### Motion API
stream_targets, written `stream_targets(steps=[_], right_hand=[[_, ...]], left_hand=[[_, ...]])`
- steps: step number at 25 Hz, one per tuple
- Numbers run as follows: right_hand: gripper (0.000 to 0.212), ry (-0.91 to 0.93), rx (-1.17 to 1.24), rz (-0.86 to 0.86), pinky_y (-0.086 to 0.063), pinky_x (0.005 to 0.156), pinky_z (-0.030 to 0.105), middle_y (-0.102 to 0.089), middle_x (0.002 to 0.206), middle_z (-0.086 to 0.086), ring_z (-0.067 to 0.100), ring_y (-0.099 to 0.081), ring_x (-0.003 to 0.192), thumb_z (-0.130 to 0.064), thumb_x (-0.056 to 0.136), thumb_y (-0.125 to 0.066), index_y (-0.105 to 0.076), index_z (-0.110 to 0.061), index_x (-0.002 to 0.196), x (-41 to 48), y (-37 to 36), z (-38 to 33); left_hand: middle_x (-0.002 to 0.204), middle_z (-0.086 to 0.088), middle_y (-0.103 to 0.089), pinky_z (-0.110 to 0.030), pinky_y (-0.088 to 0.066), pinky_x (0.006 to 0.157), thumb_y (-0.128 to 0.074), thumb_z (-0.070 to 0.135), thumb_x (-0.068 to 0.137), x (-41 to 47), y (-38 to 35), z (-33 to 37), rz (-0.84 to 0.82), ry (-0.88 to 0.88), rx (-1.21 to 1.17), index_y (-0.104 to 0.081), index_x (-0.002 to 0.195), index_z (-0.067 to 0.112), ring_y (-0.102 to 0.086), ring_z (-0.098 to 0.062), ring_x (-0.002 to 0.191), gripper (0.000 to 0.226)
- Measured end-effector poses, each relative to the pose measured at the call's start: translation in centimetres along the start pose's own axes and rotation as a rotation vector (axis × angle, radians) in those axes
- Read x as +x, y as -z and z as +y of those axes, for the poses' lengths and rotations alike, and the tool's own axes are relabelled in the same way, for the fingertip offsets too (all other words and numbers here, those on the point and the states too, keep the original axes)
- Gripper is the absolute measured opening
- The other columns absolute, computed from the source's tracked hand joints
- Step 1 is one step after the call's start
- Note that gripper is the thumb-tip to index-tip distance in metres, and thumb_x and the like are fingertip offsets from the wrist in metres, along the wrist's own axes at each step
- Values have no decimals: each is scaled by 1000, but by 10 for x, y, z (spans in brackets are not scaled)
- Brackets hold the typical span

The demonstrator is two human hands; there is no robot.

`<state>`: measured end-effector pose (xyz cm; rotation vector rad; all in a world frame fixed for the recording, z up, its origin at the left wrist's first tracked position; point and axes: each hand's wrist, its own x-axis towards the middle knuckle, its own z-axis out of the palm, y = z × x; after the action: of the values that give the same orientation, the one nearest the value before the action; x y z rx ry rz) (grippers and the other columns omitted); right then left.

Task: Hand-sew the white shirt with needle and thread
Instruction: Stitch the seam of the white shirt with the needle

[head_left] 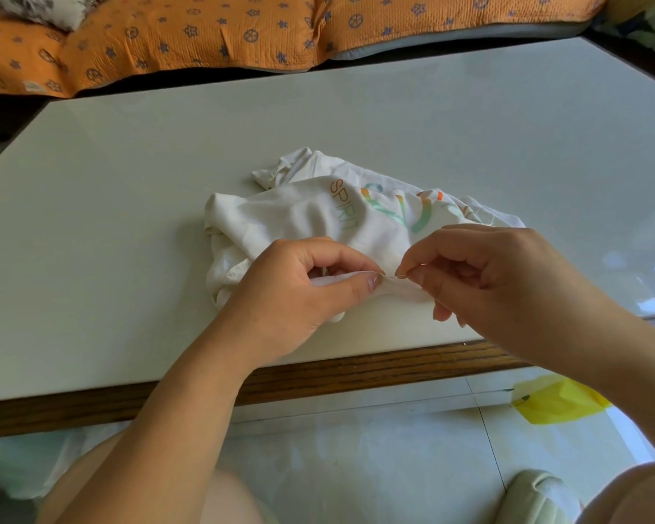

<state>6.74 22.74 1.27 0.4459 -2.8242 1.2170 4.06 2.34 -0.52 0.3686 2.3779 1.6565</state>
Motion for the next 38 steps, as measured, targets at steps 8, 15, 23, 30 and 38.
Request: stream_targets(steps=[8,15,23,30,38], right_hand=[[20,-53,46,-37,-46,58,10,-65,75,-16,1,-62,54,-18,87,-60,-69,-35,82,0,1,-1],[16,-172,315,-121,-49,55,19,-68,60,4,9,-57,51,-22,87,-63,-73,-33,82,5,0,2],[13,-201,510,-113,-47,53,20,-67,67,3,10,-61,62,-15,85,-66,-76,-22,79,10,-8,5],[11,-219,470,-43,-48,54,15,-67,61,-3,4,-59,56,-14,83,-70,-76,-23,79,11,-9,0],[21,-173,393,44,-48,58,10,-71,66,-3,2,-60,52,-5,86,-68,-75,-25,85,8,-10,-7]], left_hand=[[89,2,-75,-15,-53,77,-71,40,69,0,1,2,-35,23,-42,-78,84,30,-70,-9,88,18],[84,4,-75,-27,-49,80,-72,40,68,2,3,-1,-108,70,-134,-78,84,27,-66,-4,83,22],[52,15,-53,-3,-28,38,-71,26,67,1,-4,6,-67,131,-254,-67,78,8,-43,3,39,21],[55,10,-48,-4,-25,35,-72,27,67,3,-8,6,-21,173,-273,-67,79,6,-37,1,34,25],[77,0,-68,-21,-45,73,-78,41,55,8,-9,-4,-19,181,-298,-74,71,21,-60,-9,76,26]])
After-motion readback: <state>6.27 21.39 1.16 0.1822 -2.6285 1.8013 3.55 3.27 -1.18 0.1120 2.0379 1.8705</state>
